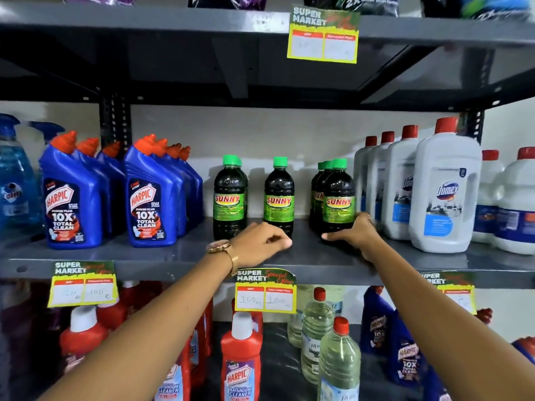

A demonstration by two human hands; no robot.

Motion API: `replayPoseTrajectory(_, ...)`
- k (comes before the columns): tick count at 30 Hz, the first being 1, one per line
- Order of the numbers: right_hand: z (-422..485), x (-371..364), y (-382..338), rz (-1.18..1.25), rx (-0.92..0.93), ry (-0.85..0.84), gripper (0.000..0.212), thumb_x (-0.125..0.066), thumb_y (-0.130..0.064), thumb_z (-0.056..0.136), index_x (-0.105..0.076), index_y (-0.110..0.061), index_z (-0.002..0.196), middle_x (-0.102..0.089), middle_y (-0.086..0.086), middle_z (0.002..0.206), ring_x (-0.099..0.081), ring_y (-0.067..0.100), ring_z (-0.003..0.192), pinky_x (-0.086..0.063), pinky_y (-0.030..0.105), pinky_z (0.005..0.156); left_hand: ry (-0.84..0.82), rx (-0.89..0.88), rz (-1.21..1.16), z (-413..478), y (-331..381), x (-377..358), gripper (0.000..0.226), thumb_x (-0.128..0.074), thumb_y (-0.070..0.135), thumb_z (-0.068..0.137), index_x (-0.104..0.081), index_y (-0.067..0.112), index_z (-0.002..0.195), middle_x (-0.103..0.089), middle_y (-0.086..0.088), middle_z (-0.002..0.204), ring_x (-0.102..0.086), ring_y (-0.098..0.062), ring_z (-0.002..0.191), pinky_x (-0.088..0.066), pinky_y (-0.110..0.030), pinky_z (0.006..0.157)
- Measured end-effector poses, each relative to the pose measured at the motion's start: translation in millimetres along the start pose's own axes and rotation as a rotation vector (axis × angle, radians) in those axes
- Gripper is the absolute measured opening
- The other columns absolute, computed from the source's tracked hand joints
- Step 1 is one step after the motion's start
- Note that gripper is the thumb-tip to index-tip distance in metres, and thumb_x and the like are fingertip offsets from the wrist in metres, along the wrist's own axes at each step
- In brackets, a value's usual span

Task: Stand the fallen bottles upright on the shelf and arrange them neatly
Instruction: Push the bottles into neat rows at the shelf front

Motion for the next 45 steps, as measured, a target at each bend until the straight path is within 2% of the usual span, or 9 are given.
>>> replayPoseTrajectory(2, 13, -3, 3, 0.019, 0.053, -0.043, 0.103, -0.097, -0.035, 0.028, -0.059, -0.008, 0.120, -0.069, 0.013, 0.116, -0.063, 0.031, 0.114, -0.049, 0.043, 0.101, -0.050, -0.006, 0.053, 7, 6, -11, 0.032, -0.052, 0.038, 0.095, -0.069, 0.021, 0.116, -0.069, 0.003, 0.119, -0.059, -0.017, 0.112, -0.041, -0.030, 0.102)
replayPoseTrajectory(4, 5, -4, -5, 0.048, 0.101, -0.100, 0.073, -0.094, -0.013, 0.049, -0.065, -0.007, 0.116, -0.072, 0.015, 0.111, -0.064, 0.030, 0.109, -0.048, 0.040, 0.101, -0.049, -0.003, 0.101, 13, 7, -14, 0.029, -0.055, 0.039, 0.094, -0.071, 0.023, 0.113, -0.069, 0.004, 0.117, -0.054, -0.019, 0.114, -0.037, -0.027, 0.099)
replayPoseTrajectory(6, 2, -4, -8, 0.061, 0.118, -0.126, 0.064, -0.091, -0.007, 0.055, -0.066, -0.006, 0.114, -0.072, 0.015, 0.109, -0.065, 0.030, 0.108, -0.049, 0.039, 0.099, -0.043, -0.008, 0.119, 17, 3, -16, 0.028, -0.057, 0.041, 0.092, -0.073, 0.027, 0.109, -0.070, 0.007, 0.113, -0.054, -0.017, 0.111, -0.041, -0.031, 0.100)
replayPoseTrajectory(9, 4, -4, -6, 0.003, 0.113, -0.034, 0.069, -0.095, -0.024, 0.049, -0.069, -0.009, 0.110, -0.073, 0.010, 0.105, -0.066, 0.026, 0.102, -0.051, 0.033, 0.089, -0.005, -0.006, 0.074, 19, -8, -18, 0.028, -0.057, 0.048, 0.088, -0.073, 0.032, 0.104, -0.072, 0.012, 0.110, -0.058, -0.018, 0.112, -0.045, -0.040, 0.099)
replayPoseTrajectory(12, 0, 0, -9, -0.125, 0.104, 0.049, 0.084, -0.095, -0.037, 0.041, -0.063, -0.006, 0.112, -0.070, 0.011, 0.108, -0.065, 0.029, 0.103, -0.054, 0.038, 0.090, 0.012, 0.003, 0.075, 20, -14, -22, 0.029, -0.056, 0.049, 0.089, -0.072, 0.035, 0.107, -0.070, 0.014, 0.113, -0.057, -0.020, 0.114, -0.043, -0.042, 0.100)
replayPoseTrajectory(20, -5, 5, -13, -0.197, 0.112, 0.071, 0.077, -0.089, -0.024, 0.065, -0.047, 0.002, 0.124, -0.058, 0.020, 0.127, -0.056, 0.037, 0.118, -0.047, 0.042, 0.098, 0.030, -0.008, 0.069, 21, -11, -20, 0.025, -0.057, 0.045, 0.090, -0.073, 0.033, 0.106, -0.068, 0.018, 0.115, -0.058, -0.017, 0.113, -0.037, -0.037, 0.103)
replayPoseTrajectory(41, -11, 1, -11, -0.164, 0.102, 0.022, 0.082, -0.091, -0.028, 0.060, -0.050, -0.004, 0.127, -0.060, 0.018, 0.128, -0.058, 0.035, 0.117, -0.047, 0.043, 0.102, -0.008, 0.034, 0.070, 16, -5, -19, 0.023, -0.058, 0.043, 0.090, -0.077, 0.031, 0.096, -0.071, 0.014, 0.112, -0.061, -0.019, 0.106, -0.042, -0.036, 0.100)
replayPoseTrajectory(43, -14, 2, -12, -0.154, 0.092, 0.018, 0.082, -0.090, -0.026, 0.061, -0.049, -0.003, 0.128, -0.059, 0.018, 0.129, -0.057, 0.036, 0.119, -0.046, 0.043, 0.103, 0.080, 0.066, 0.065, 14, -6, -14, 0.021, -0.062, 0.043, 0.087, -0.078, 0.028, 0.089, -0.075, 0.010, 0.098, -0.060, -0.020, 0.099, -0.045, -0.037, 0.095)
replayPoseTrajectory(45, -15, 1, -13, -0.152, 0.088, 0.015, 0.081, -0.089, -0.025, 0.063, -0.048, -0.002, 0.129, -0.059, 0.019, 0.130, -0.056, 0.036, 0.120, -0.046, 0.042, 0.103, 0.323, 0.147, 0.044, 11, -14, 0, 0.019, -0.068, 0.038, 0.083, -0.072, 0.020, 0.079, -0.072, 0.004, 0.084, -0.062, -0.020, 0.087, -0.051, -0.036, 0.083)
Point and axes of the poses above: each hand's wrist, its own z-axis towards the middle knuckle, its own x-axis out of the back of the hand, y = z × x, the point moved 6 cm from there along z, towards the middle knuckle
